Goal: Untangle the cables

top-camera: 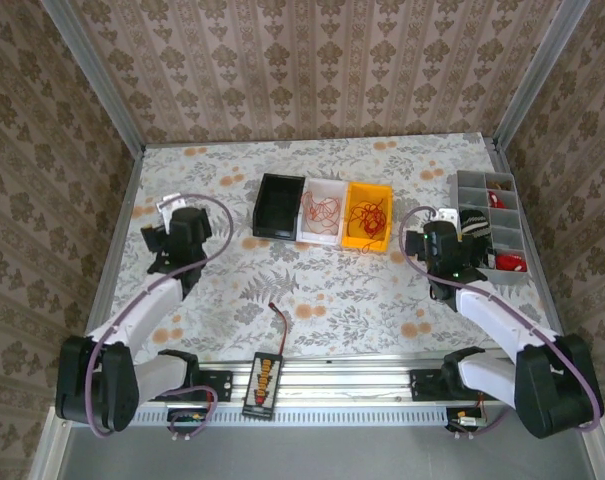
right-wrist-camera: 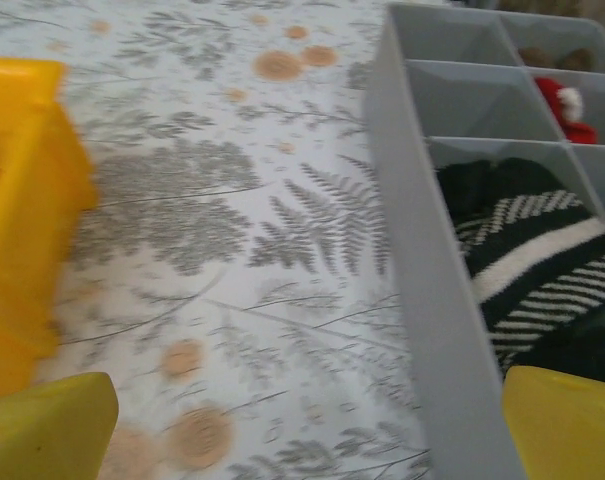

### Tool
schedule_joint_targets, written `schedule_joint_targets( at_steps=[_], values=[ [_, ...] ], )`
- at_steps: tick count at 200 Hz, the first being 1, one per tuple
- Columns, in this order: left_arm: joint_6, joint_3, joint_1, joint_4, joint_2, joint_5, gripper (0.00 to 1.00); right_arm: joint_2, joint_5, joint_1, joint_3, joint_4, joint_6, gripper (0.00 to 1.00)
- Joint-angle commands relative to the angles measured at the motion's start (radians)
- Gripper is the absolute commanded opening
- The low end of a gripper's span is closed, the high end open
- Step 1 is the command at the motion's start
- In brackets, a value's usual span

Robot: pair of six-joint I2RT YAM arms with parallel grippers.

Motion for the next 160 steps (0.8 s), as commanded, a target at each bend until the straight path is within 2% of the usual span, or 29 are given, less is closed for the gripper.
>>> schedule_joint_targets(
  at_steps=[1, 12, 19, 44, 58, 68, 79, 94, 123, 130, 136, 144, 153, 160],
  values=[
    [0.159, -0.060, 0.015, 0.178, 0.046, -0.069, 1.00, 0.083, 0.088, -0.036, -0.068, 0.326, -0.069, 1.00],
    [0.126, -0.051, 0.025, 0.159, 0.100, -0.082, 1.00, 0.135, 0.061, -0.051, -0.102, 0.457, -0.078, 1.00],
    [0.102, -0.051, 0.029, 0.165, 0.134, -0.077, 1.00, 0.151, 0.056, -0.053, -0.090, 0.457, -0.077, 1.00],
    [0.094, -0.084, 0.037, 0.322, 0.236, -0.024, 1.00, 0.227, -0.032, -0.078, -0.090, 0.608, -0.093, 1.00],
    [0.115, -0.076, 0.039, 0.380, 0.270, 0.009, 1.00, 0.346, -0.150, -0.121, -0.115, 0.790, -0.088, 1.00],
    [0.149, -0.054, 0.041, 0.382, 0.296, 0.026, 1.00, 0.370, -0.287, -0.136, -0.067, 0.678, -0.110, 1.00],
    [0.168, -0.028, 0.050, 0.367, 0.321, 0.034, 1.00, 0.405, -0.407, -0.185, -0.091, 0.764, -0.098, 1.00],
    [0.175, -0.023, 0.079, 0.363, 0.325, 0.096, 1.00, 0.397, -0.412, -0.194, -0.087, 0.744, -0.088, 1.00],
    [0.134, -0.051, 0.193, 0.392, 0.305, 0.252, 1.00, 0.394, -0.412, -0.194, -0.087, 0.734, -0.088, 1.00],
    [0.108, -0.072, 0.214, 0.433, 0.310, 0.264, 1.00, 0.397, -0.412, -0.194, -0.087, 0.741, -0.088, 1.00],
    [0.126, -0.111, 0.240, 0.566, 0.339, 0.287, 1.00, 0.396, -0.412, -0.193, -0.087, 0.736, -0.088, 1.00],
    [0.109, -0.095, 0.223, 0.485, 0.322, 0.286, 1.00, 0.396, -0.412, -0.192, -0.087, 0.740, -0.088, 1.00],
    [0.170, -0.121, 0.202, 0.600, 0.349, 0.273, 1.00, 0.395, -0.411, -0.192, -0.087, 0.737, -0.088, 1.00],
    [0.184, -0.124, 0.183, 0.598, 0.347, 0.285, 1.00, 0.396, -0.410, -0.192, -0.087, 0.740, -0.088, 1.00]
  ],
)
